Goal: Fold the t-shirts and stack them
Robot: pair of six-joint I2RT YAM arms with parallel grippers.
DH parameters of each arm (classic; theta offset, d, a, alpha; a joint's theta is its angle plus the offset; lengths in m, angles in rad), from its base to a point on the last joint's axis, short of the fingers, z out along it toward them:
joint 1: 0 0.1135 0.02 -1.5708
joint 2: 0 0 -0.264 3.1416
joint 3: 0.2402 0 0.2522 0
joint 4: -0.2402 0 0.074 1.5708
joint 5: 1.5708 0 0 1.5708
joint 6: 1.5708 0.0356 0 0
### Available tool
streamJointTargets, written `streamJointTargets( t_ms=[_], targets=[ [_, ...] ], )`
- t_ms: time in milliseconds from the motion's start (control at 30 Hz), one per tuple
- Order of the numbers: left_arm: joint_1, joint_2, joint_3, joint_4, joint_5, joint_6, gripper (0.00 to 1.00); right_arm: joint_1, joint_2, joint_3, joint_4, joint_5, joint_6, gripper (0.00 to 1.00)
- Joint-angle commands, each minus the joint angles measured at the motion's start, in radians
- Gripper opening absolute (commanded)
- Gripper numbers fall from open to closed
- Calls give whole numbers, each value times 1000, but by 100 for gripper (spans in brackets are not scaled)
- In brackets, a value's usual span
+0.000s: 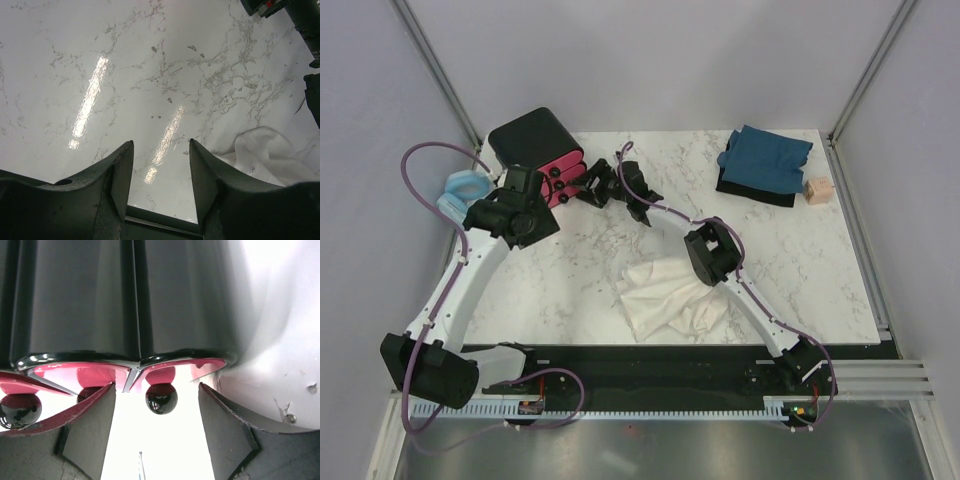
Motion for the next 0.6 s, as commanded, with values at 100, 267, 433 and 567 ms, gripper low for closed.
streamJointTargets(
  t_ms=[100,267,433,567],
  targets=[
    [-2,-20,19,-19,3,3,56,-12,-14,-15,135,20,31,75],
    [-2,-35,-5,-13,18,-41,56,-20,-159,-202,219,-89,-16,72],
    [-2,-54,-37,6,32,-67,55,-32,-370,-334,169,-152,-163,75],
    [-2,-72,-46,16,35,-80,56,-46,-459,-358,109,-203,-199,77]
  ],
)
